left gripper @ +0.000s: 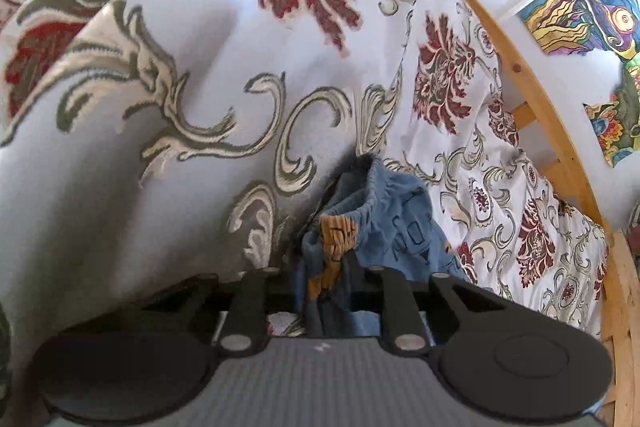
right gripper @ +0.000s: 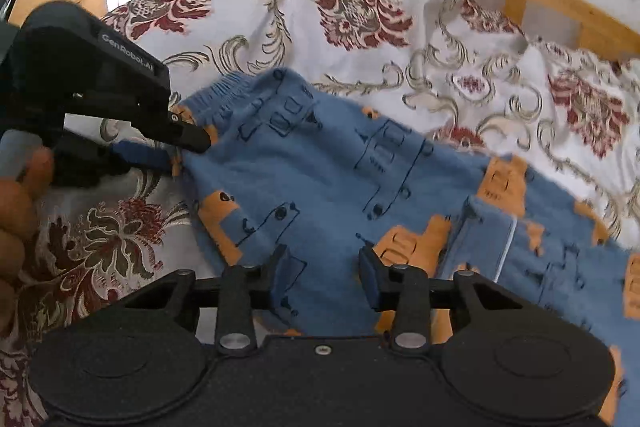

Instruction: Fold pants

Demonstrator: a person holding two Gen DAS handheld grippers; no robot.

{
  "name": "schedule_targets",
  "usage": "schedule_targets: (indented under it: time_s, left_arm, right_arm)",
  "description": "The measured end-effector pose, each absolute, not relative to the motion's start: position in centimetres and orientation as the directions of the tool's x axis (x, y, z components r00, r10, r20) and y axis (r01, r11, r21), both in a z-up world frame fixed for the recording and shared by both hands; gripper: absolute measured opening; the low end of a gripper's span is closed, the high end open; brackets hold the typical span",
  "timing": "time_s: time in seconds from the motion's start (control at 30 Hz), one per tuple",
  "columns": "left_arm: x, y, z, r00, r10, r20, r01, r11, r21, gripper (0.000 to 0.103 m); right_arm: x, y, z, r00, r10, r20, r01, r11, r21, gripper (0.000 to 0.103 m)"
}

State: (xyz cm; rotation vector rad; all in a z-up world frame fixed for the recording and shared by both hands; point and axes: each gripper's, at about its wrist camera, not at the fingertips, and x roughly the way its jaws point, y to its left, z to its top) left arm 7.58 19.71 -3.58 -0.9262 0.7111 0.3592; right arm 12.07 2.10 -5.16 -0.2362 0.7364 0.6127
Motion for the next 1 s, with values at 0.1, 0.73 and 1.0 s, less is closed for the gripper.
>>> schedule_targets:
  time_s: [0.1,0.73,1.0]
  left_arm:
    - [7.4,20.4,-4.2,0.729,-0.048,-0.683,-0.565,0.522,-0.639,0.033]
    - [8.5,17.1,-1.5,0.75,0.06,-0.658,-0.493,0.715,-0.496,0.013]
    - [8.8,15.0,1.4,0.797,0.052,-0.601,-0.37,0.83,-0.418,0.013]
  right_arm:
    - [12.3,1.8,-5.1,0.572,0.448,-0.687,-0.588,0.808,0.038,0.041]
    - [10.8,0.7,-4.9,0.576,0.454,-0.68,-0.551,0.83,0.087,0.035]
    - [16.6,-5.4,1.0,0.53,0.606,-0.593,-0.597,0.764,0.247,0.048]
